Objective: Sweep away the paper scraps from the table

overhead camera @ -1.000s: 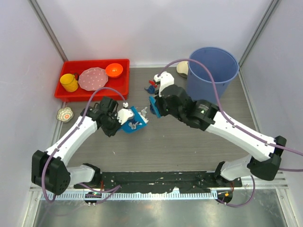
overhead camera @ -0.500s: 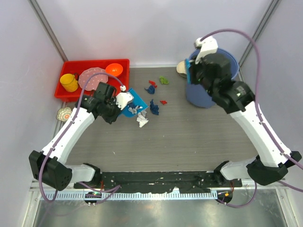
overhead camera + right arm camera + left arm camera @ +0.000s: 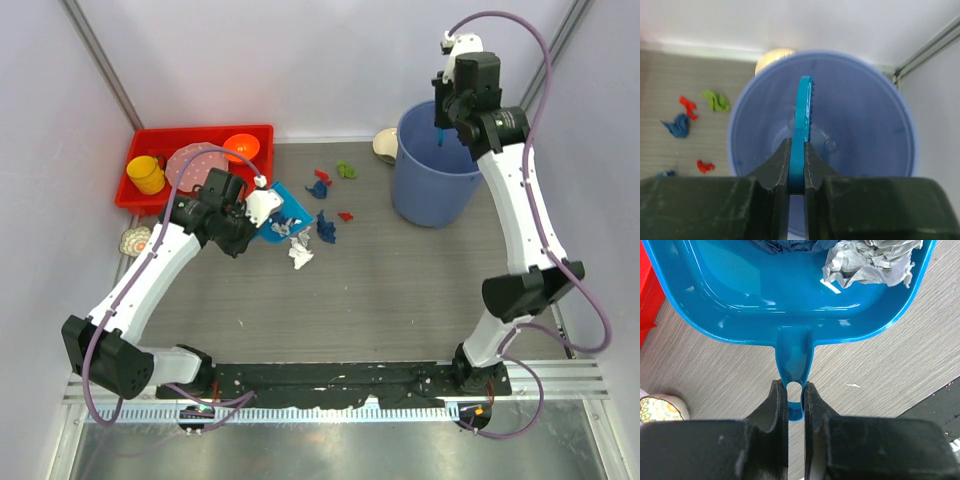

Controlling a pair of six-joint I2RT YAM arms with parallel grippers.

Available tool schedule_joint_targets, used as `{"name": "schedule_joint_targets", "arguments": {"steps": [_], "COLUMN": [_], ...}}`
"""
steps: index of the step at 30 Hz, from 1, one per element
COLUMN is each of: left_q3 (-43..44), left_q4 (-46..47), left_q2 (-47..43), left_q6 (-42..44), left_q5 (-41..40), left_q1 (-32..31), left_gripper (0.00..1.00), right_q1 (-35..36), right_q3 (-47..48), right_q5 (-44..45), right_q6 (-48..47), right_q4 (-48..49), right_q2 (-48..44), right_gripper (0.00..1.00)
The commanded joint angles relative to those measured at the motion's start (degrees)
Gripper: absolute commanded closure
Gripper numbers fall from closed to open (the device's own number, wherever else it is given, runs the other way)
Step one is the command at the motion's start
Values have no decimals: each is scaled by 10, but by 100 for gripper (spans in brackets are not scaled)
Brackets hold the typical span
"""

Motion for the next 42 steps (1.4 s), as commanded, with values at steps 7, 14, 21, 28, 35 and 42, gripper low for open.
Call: {"name": "schedule_joint_targets", "arguments": {"steps": [7,14,21,28,35,42], "left_q3": [63,81,122,161,248,319], "left_q4": [-22,-22,-36,-48,-54,-62], "left_q2": [3,6,22,50,92,144], "left_q6": [18,24,27,22,-2,-1], "left_q5": [-21,-28,-28,-43,-43,-136], "left_q1": [-4,-6,-14,-39,-69,-140], "left_gripper": [100,100,100,100,100,100], "right_q1": [-35,-35,-34,-10,41,49], "right_q3": [44,21,-48,-122,-170,-151], "right_q5": [-184,-326,-374,-375,-282,-261], "right_q6": [-23,-41,-18,10,16,32], "right_q4": [-102,-112,-94,-80,-120,-141], "right_q2": [97,85,28,-37,-65,-104], "right_gripper": [99,99,99,99,99,99]}}
